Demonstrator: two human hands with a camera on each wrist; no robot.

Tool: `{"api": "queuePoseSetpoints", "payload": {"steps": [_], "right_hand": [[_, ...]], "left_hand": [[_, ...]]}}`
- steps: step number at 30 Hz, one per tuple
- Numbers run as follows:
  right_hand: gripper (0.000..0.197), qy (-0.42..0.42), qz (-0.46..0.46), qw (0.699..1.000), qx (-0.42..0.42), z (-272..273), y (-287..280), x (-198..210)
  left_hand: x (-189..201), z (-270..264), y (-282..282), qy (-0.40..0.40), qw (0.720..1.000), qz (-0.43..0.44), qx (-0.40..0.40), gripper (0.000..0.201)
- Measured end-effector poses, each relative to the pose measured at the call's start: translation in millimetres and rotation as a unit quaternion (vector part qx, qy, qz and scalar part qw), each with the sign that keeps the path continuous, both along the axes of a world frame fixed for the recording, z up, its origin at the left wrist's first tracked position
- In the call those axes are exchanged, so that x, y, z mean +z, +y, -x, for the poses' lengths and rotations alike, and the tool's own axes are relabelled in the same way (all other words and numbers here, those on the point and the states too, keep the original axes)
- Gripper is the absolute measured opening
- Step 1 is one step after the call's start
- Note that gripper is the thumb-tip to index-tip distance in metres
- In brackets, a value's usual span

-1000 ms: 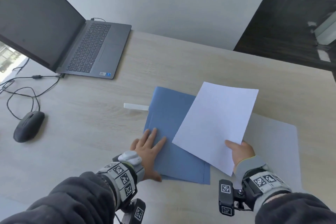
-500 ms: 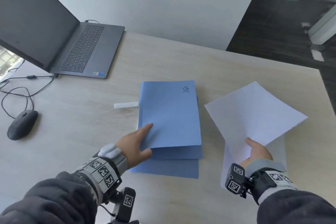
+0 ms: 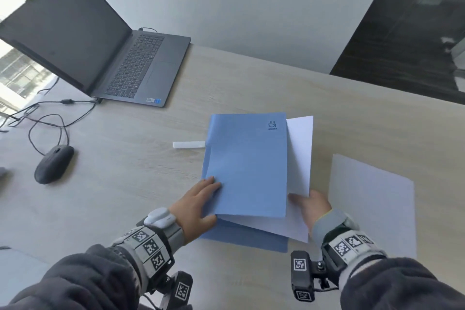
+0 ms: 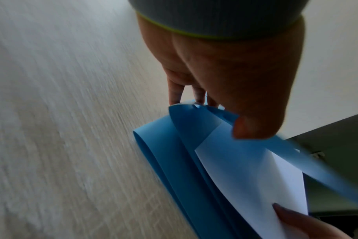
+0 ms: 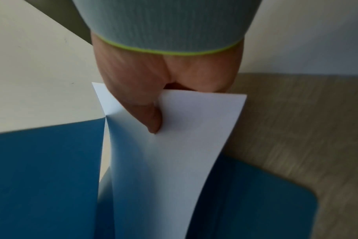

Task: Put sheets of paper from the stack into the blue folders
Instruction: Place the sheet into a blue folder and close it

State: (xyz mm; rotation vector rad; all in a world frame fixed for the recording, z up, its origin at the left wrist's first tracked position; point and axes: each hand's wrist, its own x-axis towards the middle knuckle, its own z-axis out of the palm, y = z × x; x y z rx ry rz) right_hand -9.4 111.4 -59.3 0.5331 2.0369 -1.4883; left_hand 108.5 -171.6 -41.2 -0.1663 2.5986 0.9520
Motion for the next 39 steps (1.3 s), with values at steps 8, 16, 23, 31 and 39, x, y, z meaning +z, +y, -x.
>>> {"api": "queuePoseSetpoints", "payload": {"steps": [8,16,23,31,39], "right_hand": [[0.026,0.028,0.024,0.998,0.051,10,-12,-43],[0.015,-0.003,0.117,0.993,0.030,-3,-39,1],[0.016,0.038,0.167,0.984,0.037,0,-52,19],[0.019,0.063,0.151,0.986,0.019,6,-66,26],[0.017,0.060,0.126,0.990,0.022,8,-67,12]], "left_hand": [[-8,-6,-13,-0.032,0.991,-0.048,0.117,0.080],[-10,46,-29,-0.082,0.928,-0.114,0.346,0.060],[-2,48,-29,-0.086,0.955,-0.052,0.279,0.089],[-1,27,0,-0.083,0.990,0.106,-0.046,0.144],[-9,22,-3,-0.038,0.985,0.164,-0.040,0.107]]}}
